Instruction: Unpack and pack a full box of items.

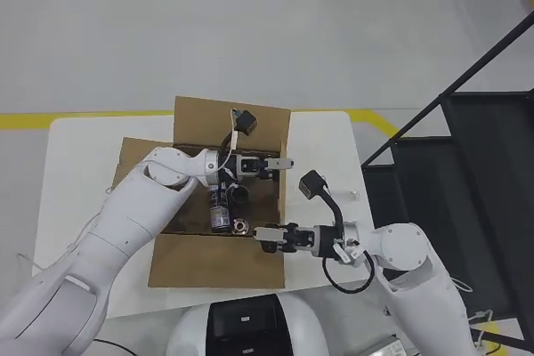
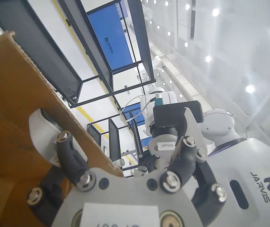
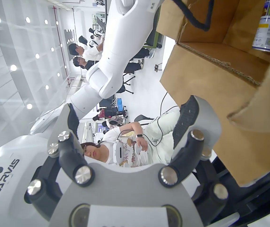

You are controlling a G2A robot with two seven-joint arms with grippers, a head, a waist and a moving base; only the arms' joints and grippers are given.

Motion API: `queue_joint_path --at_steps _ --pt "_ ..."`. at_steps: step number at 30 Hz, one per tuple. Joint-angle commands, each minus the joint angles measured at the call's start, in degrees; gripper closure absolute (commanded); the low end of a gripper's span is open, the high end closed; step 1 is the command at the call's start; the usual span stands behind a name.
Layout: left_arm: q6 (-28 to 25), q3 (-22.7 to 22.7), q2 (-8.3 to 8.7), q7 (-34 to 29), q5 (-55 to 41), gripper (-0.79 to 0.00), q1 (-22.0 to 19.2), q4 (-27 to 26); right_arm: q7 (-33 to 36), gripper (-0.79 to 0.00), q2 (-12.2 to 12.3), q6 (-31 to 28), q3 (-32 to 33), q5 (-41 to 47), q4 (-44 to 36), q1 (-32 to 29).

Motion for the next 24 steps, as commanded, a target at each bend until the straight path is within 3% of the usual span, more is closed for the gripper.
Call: queue_joint_path --at_steps 1,7,12,18,24 --pt "-0.3 1.1 -1.2 -0.7 -0.8 -0.785 -0.7 1.4 0.3 -0.785 0.3 -0.3 1.0 -0.4 -1.4 -1.4" --pt "-2.8 2.6 -3.93 -2.6 -2.9 -0.785 -1.6 5.2 -4.6 -0.785 1.0 3.1 5.8 -3.3 -1.2 -3.5" --pt "-4.2 -0.9 -3.29 -4.8 -5.2 -0.785 -1.6 8.5 -7.8 -0.785 1.3 5.8 8.3 -4.7 1.6 -3.2" --pt "-5.9 -10.9 1.3 -7.3 -4.7 -0.785 -0.3 7.5 -9.5 -0.785 1.7 6.6 10.0 -4.4 2.9 -4.1" --pt "-1.4 -26.7 8.66 -8.1 2.5 -0.785 7.9 -5.9 -10.5 -0.785 2.1 10.4 8.9 -8.3 6.0 -3.4"
